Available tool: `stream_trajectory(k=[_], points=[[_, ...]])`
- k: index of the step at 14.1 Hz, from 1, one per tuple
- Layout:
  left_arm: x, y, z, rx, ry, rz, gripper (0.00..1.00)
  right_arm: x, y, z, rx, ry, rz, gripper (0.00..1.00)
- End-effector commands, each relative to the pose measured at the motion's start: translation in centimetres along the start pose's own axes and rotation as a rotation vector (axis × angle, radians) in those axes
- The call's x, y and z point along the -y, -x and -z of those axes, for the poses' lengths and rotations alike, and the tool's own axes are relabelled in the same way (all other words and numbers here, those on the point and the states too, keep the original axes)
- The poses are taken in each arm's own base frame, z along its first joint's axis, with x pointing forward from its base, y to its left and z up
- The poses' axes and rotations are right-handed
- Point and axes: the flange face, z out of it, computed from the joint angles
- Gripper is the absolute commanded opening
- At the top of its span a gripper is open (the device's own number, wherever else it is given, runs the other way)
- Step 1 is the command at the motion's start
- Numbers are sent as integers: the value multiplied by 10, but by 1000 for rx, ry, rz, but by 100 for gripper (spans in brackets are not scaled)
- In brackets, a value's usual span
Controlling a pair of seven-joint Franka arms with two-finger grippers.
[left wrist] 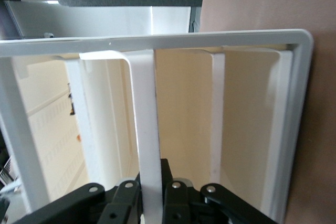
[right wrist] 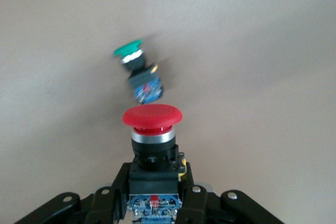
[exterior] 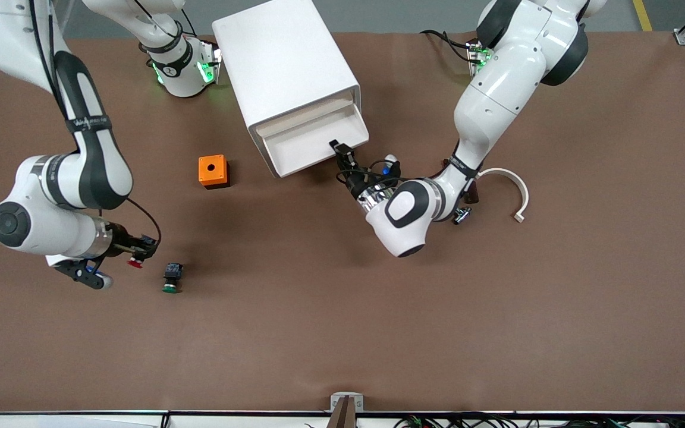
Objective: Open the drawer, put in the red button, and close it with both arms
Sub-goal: 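Carry the red button with the right gripper over the open drawer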
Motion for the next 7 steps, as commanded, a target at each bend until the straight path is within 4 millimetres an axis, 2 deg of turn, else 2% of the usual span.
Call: stream_trajectory(k=[1, 3, 4, 7], points=[[1, -4, 32, 63, -7, -11, 10, 40, 54, 33, 30, -32, -95, 0], [2, -7, 45, 90, -9, -7, 10, 78, 96, 45, 40, -35, -166, 0], [2, -9, 50, 98, -8, -7, 11, 104, 123, 47, 42, -37, -214, 0], [1, -14, 64, 119, -3, -4, 13, 171, 200, 43, 27, -26, -321, 0]])
